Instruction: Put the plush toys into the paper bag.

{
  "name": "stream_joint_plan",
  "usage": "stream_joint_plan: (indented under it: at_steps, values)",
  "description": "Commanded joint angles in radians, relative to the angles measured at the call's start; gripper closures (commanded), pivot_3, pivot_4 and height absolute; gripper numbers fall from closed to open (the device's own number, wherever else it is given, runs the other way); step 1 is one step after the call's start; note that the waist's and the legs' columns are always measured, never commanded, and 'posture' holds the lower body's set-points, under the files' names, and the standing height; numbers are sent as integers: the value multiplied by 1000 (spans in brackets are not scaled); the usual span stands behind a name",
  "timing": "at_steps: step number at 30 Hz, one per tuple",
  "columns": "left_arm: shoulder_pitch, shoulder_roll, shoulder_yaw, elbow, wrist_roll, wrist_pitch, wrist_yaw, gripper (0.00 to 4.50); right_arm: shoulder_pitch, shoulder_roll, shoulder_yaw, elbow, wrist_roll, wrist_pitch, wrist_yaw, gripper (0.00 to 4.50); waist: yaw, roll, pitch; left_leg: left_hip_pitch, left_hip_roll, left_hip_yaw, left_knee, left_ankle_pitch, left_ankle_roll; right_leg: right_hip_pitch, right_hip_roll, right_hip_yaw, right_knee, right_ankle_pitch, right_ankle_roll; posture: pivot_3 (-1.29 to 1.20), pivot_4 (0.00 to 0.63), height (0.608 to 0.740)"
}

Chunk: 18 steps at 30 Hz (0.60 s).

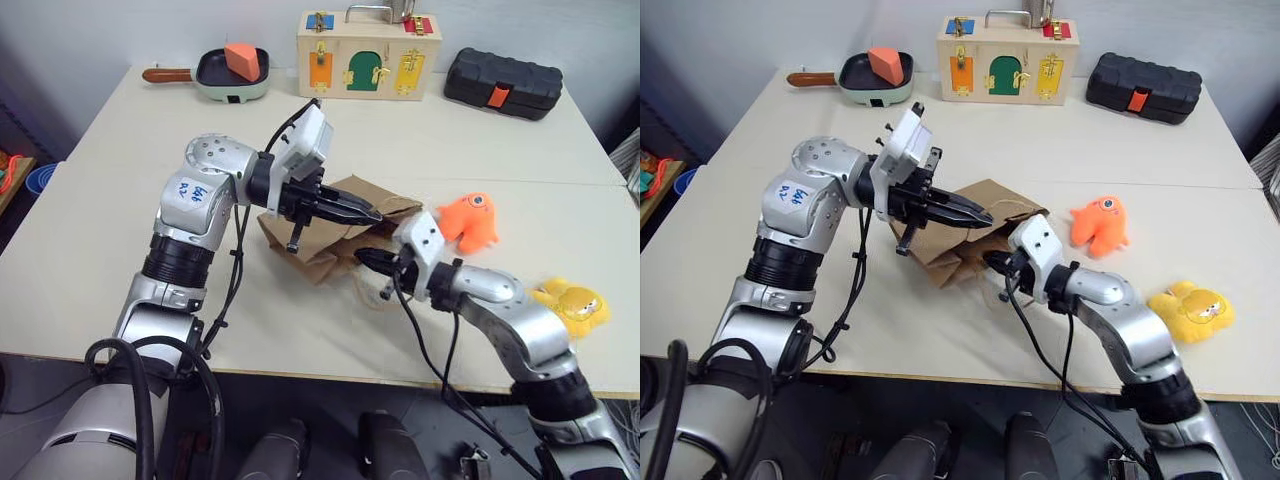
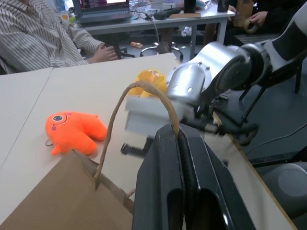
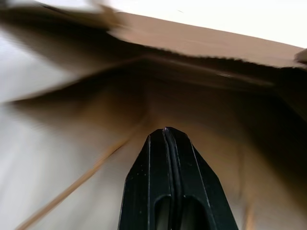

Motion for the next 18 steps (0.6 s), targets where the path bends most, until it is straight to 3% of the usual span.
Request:
stream_joint_plan:
  at_steps: [1,8,18]
  values:
    - [2,14,7,-46,-29,7,8,4500,-69,57,-21,86,-15,-31,-1,4473,-2,0,0,0,0,0,0,0,0,0,0,0,0,0,0,0,150,740]
    - [-26,-34,63,-44,-73,9,111,4500,-150,114,19,307,-124,-96,9,4473,-2,0,0,0,0,0,0,0,0,0,0,0,1,0,-1,0,150,740]
    - [-61,-35,137,-44,-150,68,197,4500,-118,86,78,326,-244,-182,80,4473,-24,1,-1,0,0,1,1,0,0,-1,0,0,3,0,-1,0,150,740]
